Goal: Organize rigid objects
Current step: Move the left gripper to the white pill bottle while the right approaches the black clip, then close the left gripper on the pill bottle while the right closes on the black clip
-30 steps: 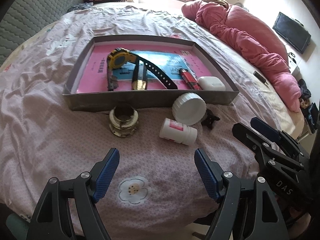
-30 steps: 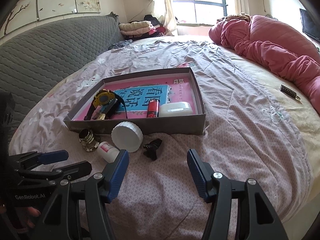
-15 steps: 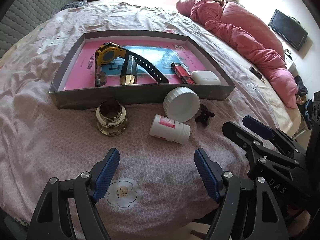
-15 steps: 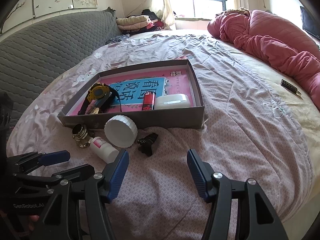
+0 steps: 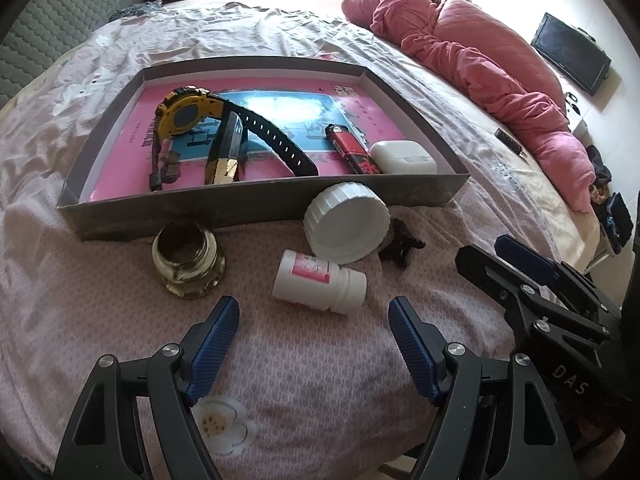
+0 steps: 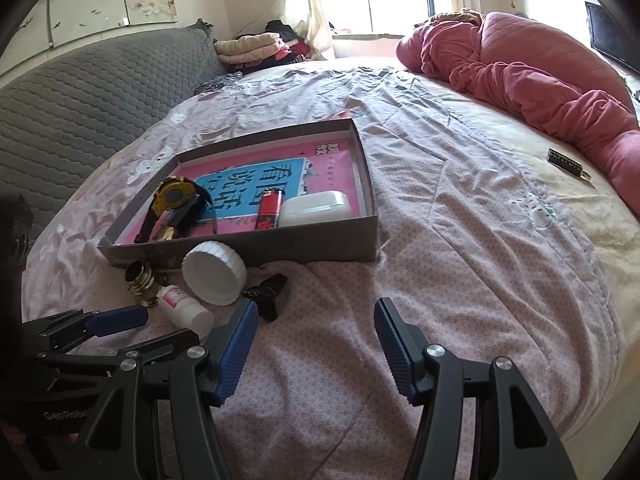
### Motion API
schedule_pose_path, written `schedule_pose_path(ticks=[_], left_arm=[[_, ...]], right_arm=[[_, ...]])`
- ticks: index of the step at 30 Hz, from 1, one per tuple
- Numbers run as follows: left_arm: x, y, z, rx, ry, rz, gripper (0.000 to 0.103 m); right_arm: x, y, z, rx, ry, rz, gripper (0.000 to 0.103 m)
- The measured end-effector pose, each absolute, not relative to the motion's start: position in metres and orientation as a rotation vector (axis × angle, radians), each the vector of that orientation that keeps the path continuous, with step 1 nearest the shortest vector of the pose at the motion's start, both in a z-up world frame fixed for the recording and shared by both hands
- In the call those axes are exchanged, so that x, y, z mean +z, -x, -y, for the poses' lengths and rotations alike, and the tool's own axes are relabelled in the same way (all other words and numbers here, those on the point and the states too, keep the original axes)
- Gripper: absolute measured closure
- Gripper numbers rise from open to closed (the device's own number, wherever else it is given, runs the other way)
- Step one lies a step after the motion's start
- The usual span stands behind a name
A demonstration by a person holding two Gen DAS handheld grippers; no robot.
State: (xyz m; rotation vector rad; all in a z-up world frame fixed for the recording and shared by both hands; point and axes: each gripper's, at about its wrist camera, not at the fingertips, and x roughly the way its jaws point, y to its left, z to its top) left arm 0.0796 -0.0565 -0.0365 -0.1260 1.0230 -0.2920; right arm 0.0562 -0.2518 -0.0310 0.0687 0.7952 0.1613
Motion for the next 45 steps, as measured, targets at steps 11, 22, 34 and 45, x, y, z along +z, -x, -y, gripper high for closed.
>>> schedule_pose_path(ticks=[11, 22, 34, 45], left_arm=[[-0.045, -0.097, 0.051, -0.349, 0.125, -1.029, 0.025], [-0.045, -0.104, 0.046, -0.413, 0.129, -1.033, 0.033], [-0.046, -0.107, 0.052, -0.472, 0.092, -1.048, 0.039], [-0.049, -0.112, 0.061, -0.426, 0.043, -1.037, 0.039]], right_arm=[[-0.039, -0.064, 0.246, 0.188, -0.049, -0.827, 0.043], [-0.055, -0.083, 0.227, 0.237, 0.021, -0.863, 0.043], [-0.065, -0.097, 0.217, 0.333, -0.012, -0.871, 0.071], [-0.066, -0.103, 0.223, 0.357, -0.080, -0.866, 0.082]])
